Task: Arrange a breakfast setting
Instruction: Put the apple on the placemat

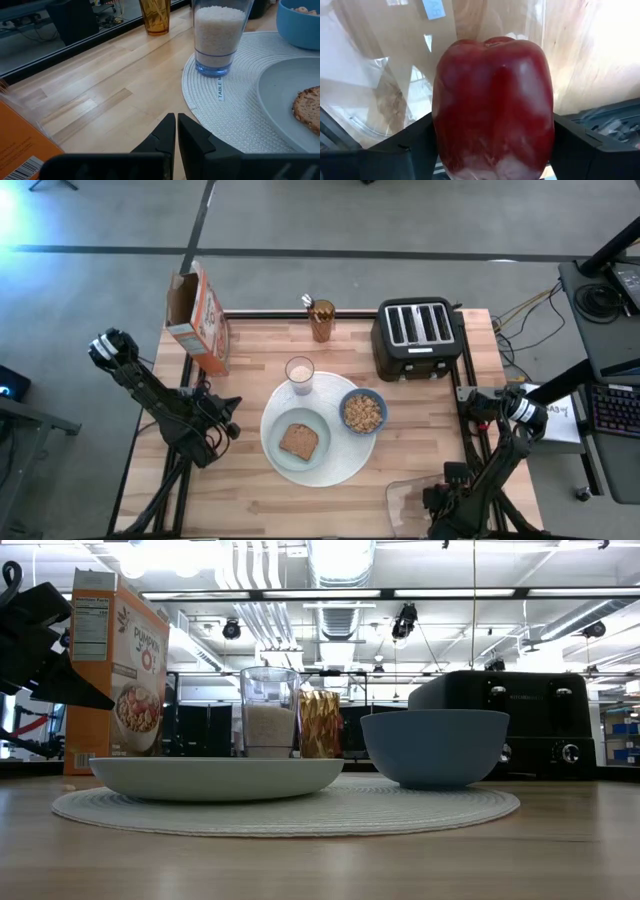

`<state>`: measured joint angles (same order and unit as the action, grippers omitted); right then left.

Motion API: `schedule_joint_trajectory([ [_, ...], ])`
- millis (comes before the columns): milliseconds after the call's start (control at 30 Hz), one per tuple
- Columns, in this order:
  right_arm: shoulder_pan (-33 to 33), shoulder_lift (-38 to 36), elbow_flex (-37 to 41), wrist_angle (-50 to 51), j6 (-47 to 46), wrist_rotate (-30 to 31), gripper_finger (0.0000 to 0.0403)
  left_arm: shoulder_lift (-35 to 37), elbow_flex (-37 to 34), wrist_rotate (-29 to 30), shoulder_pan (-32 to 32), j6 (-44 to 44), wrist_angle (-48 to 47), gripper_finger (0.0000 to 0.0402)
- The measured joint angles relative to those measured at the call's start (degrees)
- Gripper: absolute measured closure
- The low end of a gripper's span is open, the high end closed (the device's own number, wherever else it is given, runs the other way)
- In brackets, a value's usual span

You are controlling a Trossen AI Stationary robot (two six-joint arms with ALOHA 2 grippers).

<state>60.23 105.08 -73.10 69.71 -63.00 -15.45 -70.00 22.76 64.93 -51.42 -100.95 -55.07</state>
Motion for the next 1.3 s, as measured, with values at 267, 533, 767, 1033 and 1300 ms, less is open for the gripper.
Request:
schedule_joint_trajectory([
  [267, -0.02, -0.71, -0.93, 0.55, 0.06, -0.05, 0.0129, 0.00, 0.00, 0.00, -0.02, 0.00, 0.00, 0.0400],
  [533, -0.36, -4.33, -6.11, 0.84, -3.79, 0.11, 0.0129, 0.00, 0.00, 0.00, -0.02, 0.00, 0.02, 0.0400],
  [767, -0.91, -9.99, -8.76, 1.30, -12.33, 7.60, 0.0129, 0.00, 0.00, 0.00, 0.01, 0.00, -0.01, 0.0400],
  [1033, -6.38, -15.05, -12.10, 1.49, -10.31, 21.58, 0.0129, 0.00, 0.00, 0.03, 0.01, 1.49, -0.02, 0.0400],
  [1300, -20.51, -15.11, -12.59, -1.73, 8.77, 33.47, 0.0117, 0.00, 0.00, 0.12, 0.01, 1.49, -0.08, 0.0400],
])
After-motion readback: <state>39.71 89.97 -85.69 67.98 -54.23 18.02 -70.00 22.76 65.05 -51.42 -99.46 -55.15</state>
